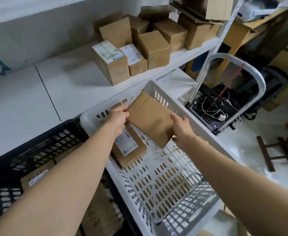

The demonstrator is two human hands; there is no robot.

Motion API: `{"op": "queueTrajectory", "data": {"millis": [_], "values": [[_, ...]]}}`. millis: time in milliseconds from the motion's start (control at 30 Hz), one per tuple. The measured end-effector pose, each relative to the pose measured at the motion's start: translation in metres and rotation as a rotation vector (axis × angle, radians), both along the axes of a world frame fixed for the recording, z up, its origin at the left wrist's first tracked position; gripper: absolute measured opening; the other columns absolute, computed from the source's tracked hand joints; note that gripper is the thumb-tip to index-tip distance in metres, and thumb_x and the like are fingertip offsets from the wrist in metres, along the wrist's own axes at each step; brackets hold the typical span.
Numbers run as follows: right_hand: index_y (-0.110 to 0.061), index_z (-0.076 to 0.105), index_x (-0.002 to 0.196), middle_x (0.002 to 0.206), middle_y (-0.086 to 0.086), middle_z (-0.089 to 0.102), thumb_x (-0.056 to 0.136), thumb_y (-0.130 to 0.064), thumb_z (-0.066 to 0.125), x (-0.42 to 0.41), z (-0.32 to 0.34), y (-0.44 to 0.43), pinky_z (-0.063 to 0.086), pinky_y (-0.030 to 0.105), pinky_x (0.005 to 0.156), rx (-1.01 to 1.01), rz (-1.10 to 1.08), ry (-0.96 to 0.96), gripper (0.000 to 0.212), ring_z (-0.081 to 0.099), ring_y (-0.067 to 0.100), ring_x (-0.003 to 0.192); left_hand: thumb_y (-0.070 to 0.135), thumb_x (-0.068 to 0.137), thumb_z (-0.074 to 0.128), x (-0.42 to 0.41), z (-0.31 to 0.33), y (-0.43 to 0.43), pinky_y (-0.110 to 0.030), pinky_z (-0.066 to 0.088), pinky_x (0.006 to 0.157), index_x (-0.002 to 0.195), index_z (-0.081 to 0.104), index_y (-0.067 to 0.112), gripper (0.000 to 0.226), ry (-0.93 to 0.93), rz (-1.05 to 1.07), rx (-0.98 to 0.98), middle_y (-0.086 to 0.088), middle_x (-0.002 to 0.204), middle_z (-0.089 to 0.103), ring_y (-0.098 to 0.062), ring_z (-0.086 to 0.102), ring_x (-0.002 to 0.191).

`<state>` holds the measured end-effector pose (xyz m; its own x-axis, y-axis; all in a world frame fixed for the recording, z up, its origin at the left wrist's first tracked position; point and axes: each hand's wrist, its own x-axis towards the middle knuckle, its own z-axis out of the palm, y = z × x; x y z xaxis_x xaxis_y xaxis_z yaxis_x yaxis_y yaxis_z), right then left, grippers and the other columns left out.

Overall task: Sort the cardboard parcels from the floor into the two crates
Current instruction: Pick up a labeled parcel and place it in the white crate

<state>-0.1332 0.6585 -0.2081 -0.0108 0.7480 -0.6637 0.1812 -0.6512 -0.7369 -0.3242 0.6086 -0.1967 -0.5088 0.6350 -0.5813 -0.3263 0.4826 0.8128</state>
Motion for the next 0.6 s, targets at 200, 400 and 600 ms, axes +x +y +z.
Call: {"op": "queueTrajectory", "data": {"millis": [200, 400, 600], "values": [[-0.016, 0.021, 0.146, 0.142, 0.013, 0.039, 0.088, -0.051, 0.053, -0.008, -0.039, 0.022, 0.04, 0.054, 0.103, -0.093, -0.009, -0.021, 0.075, 0.045, 0.034, 0.124, -0.01, 0.094, 0.043, -0.004, -0.027, 0.028, -0.031, 0.041, 0.087, 0.129, 0.055, 0.008, 0.042, 0.046, 0.006, -0.073, -0.006, 0.131, 0.051, -0.019, 0.05, 0.109], [-0.009, 0.051, 0.119, 0.1, 0.003, 0.058, 0.093, -0.042, 0.053, -0.018, -0.069, 0.039, 0.044, 0.037, 0.084, -0.196, 0.011, 0.032, 0.042, 0.052, 0.02, 0.086, -0.009, 0.094, 0.041, -0.015, -0.063, 0.053, -0.037, 0.036, 0.105, 0.134, 0.051, 0.006, 0.044, 0.073, -0.053, -0.149, -0.01, 0.144, 0.045, -0.024, 0.041, 0.132], [-0.006, 0.054, 0.125, 0.115, 0.009, 0.057, 0.093, -0.032, 0.052, -0.033, -0.094, 0.051, 0.046, 0.043, 0.098, -0.228, 0.047, -0.033, 0.041, 0.054, 0.028, 0.104, -0.008, 0.095, 0.04, -0.021, -0.091, 0.068, -0.037, 0.032, 0.11, 0.145, 0.036, 0.005, 0.052, 0.003, -0.088, -0.19, -0.012, 0.147, 0.039, -0.025, 0.037, 0.135]]}}
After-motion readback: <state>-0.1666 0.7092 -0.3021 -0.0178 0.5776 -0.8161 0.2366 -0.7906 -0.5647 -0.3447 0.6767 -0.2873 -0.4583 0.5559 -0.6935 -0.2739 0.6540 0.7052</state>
